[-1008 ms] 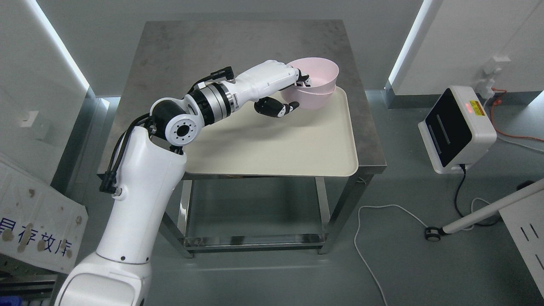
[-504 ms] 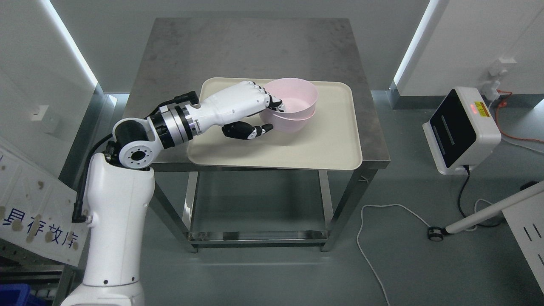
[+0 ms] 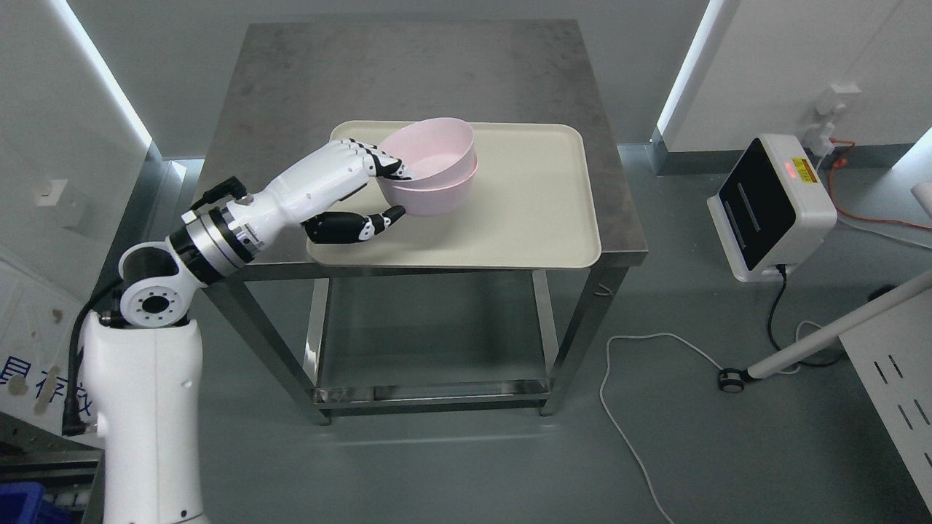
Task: Stack pink IKEA bowls on left shelf middle
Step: 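Carry the stacked bowls toward the blue bin shelf while turning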
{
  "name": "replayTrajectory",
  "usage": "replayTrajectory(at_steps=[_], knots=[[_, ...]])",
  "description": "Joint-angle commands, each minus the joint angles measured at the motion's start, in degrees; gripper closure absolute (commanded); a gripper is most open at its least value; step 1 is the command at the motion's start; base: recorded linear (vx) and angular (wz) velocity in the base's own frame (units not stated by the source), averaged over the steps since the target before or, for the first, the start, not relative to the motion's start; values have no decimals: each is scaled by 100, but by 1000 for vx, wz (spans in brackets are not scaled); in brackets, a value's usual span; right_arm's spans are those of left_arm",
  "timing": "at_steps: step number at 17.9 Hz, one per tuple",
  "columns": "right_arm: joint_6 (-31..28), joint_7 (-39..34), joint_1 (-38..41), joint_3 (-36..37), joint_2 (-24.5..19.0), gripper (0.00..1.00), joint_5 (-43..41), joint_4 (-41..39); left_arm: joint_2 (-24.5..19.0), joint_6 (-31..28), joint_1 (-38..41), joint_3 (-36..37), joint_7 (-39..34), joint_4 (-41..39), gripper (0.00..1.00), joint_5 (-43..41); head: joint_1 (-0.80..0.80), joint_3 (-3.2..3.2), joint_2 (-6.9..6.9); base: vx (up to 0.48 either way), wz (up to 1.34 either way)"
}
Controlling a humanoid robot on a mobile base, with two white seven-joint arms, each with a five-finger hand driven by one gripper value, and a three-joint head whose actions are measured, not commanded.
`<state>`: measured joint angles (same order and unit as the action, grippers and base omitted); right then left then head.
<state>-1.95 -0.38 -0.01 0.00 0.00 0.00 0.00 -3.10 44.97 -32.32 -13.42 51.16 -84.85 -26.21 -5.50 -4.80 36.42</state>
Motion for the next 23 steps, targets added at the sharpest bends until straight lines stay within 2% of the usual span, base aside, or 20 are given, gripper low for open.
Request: replayTrajectory(at_steps=[1, 13, 18, 23], knots=[[-7, 3, 168, 62, 100, 0, 0, -193, -385, 3, 367, -1012, -1, -304, 99, 503, 0, 0, 0, -95, -92], [-7, 3, 168, 62, 100, 0, 0, -193, -429, 3, 789, -1541, -18, -365, 99, 503, 0, 0, 0, -157, 90], [2, 3, 168, 62, 100, 0, 0, -193, -367, 3, 824, -1558, -27, -339, 99, 529, 0, 0, 0, -296, 94], [2, 3, 168, 62, 100, 0, 0, -193, -332, 3, 1113, -1270, -27, -426, 98, 1083, 0, 0, 0, -368, 252]])
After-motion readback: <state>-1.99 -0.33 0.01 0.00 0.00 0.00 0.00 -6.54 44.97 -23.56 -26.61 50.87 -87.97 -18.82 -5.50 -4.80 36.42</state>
